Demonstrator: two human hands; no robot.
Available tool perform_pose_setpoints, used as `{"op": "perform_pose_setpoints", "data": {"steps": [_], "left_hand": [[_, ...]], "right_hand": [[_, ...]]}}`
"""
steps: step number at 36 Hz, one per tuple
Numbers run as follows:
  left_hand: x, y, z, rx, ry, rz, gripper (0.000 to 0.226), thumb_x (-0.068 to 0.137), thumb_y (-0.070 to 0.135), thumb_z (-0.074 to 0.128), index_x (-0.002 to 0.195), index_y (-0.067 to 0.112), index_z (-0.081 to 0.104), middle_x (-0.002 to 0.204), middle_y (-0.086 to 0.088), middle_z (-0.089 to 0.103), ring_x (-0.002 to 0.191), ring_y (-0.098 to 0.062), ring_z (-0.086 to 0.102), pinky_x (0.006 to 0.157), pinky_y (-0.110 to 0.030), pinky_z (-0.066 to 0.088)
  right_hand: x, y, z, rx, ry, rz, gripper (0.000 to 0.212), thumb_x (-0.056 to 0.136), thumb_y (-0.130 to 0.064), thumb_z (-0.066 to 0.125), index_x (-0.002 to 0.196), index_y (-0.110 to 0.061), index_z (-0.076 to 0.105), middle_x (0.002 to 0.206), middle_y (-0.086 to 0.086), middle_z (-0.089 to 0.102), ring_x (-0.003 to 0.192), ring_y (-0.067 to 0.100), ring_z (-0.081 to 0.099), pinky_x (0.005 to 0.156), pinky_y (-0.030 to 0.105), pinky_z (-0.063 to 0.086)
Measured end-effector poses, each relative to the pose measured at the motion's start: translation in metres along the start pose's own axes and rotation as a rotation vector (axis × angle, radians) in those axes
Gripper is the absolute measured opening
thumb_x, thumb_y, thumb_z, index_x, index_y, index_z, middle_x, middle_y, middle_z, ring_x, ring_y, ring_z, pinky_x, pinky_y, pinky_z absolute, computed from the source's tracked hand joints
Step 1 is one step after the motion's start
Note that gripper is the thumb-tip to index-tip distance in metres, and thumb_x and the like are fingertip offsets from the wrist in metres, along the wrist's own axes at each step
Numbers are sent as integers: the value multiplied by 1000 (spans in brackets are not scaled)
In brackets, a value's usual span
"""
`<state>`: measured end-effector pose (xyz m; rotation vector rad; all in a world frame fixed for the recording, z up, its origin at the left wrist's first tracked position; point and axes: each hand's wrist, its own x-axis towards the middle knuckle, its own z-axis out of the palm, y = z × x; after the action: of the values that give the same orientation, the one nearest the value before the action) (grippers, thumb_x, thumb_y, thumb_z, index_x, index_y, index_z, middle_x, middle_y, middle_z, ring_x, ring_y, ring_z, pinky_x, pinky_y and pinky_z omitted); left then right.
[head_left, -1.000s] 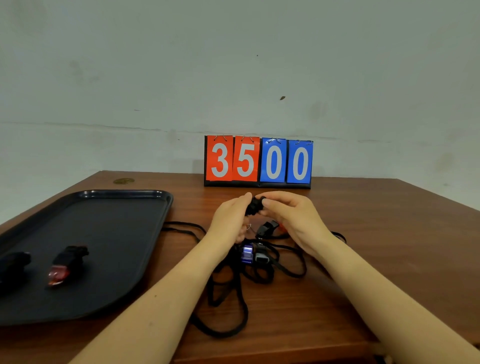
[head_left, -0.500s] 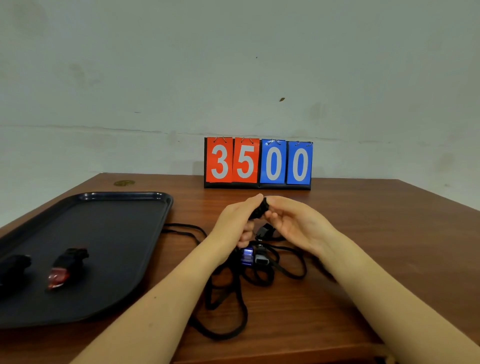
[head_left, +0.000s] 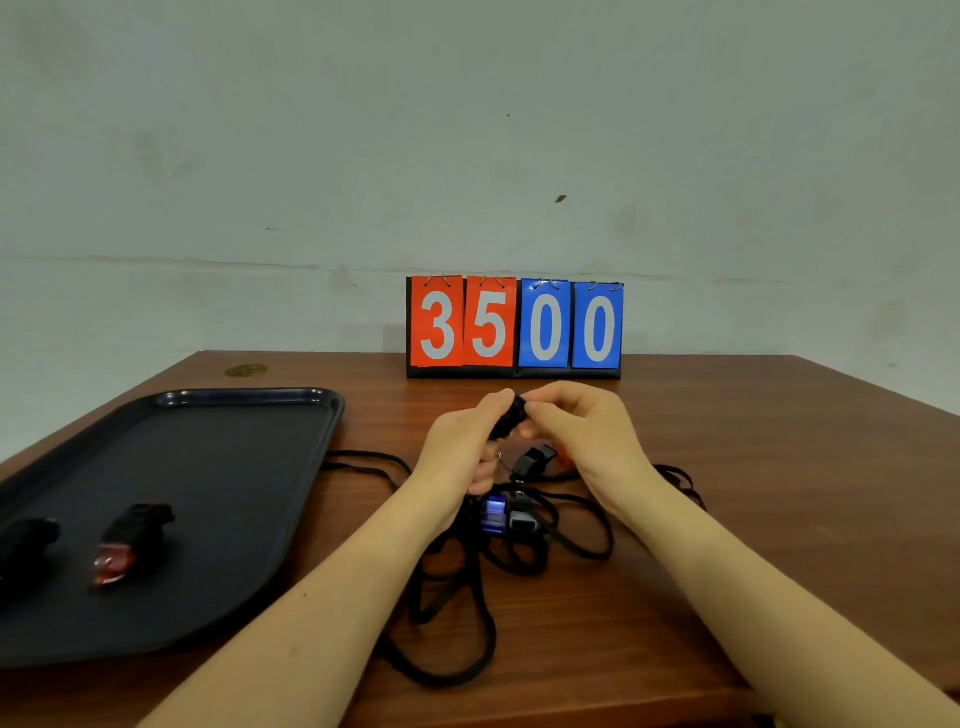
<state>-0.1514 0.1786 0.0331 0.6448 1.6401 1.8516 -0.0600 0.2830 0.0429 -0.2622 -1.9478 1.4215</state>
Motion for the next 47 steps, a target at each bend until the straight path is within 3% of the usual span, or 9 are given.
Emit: {"op": "perform_pose_setpoints", "data": {"steps": [5, 9, 19, 38, 40, 43, 45, 47], "left_hand": [[-1, -1, 0, 27, -5, 19, 29, 93, 38, 56, 94, 10, 63, 42, 7, 39, 35, -7, 27, 38, -20, 22], [-1, -2, -2, -30, -56, 31, 37, 94, 39, 53, 98, 3, 61, 44, 6, 34, 34, -7, 25, 36, -19, 21], [-2, -2, 0, -92, -128, 60, 34, 91, 43, 55, 88, 10, 62, 45, 5, 33, 35, -7, 27, 35, -18, 24], [1, -3, 0, -92, -17, 46, 35, 94, 40, 55, 118, 15, 56, 43, 6, 40, 40, -8, 31, 41, -21, 27], [1, -2, 1, -89, 0, 40, 40, 94, 40, 55, 120, 11, 57, 40, 7, 41, 39, -8, 31, 41, -21, 27], [1, -3, 1, -71, 12, 40, 59, 93, 40, 55, 126, -9, 49, 41, 5, 39, 38, -9, 31, 39, -21, 27], [2, -4, 1, -67, 12, 56, 55, 93, 40, 55, 123, -7, 52, 42, 5, 39, 38, -9, 30, 38, -20, 27], [2, -4, 1, -59, -1, 70, 41, 93, 39, 55, 119, 8, 57, 42, 6, 40, 40, -9, 30, 39, -20, 27]], "right_hand": [[-2, -3, 1, -153, 2, -90, 12, 89, -5, 59, 93, -10, 70, 74, 0, 70, 65, 7, 68, 67, 17, 54], [-4, -6, 0, -77, -17, -92, 17, 91, -2, 57, 90, -13, 69, 71, 1, 70, 64, 8, 67, 67, 17, 55], [-4, -7, -1, 48, -22, -64, 15, 92, -2, 57, 97, -5, 70, 77, 7, 70, 65, 8, 65, 65, 16, 53], [-2, -3, 4, 104, -33, 45, 17, 87, -12, 66, 103, -8, 68, 87, 6, 74, 75, 13, 70, 72, 21, 57], [-2, -2, 4, 115, -32, 52, 14, 87, -11, 66, 101, -8, 69, 84, 6, 74, 73, 14, 70, 72, 21, 56], [-3, -1, 4, 137, -29, 41, 12, 89, -9, 64, 99, -5, 70, 81, 8, 73, 73, 14, 69, 71, 21, 56], [-3, 0, 3, 145, -24, 34, 13, 90, -8, 62, 99, -3, 70, 80, 9, 73, 72, 13, 69, 70, 20, 55], [-3, 0, 2, 83, -16, 10, 13, 91, -7, 60, 98, -3, 70, 79, 7, 73, 70, 11, 69, 68, 18, 54]]}}
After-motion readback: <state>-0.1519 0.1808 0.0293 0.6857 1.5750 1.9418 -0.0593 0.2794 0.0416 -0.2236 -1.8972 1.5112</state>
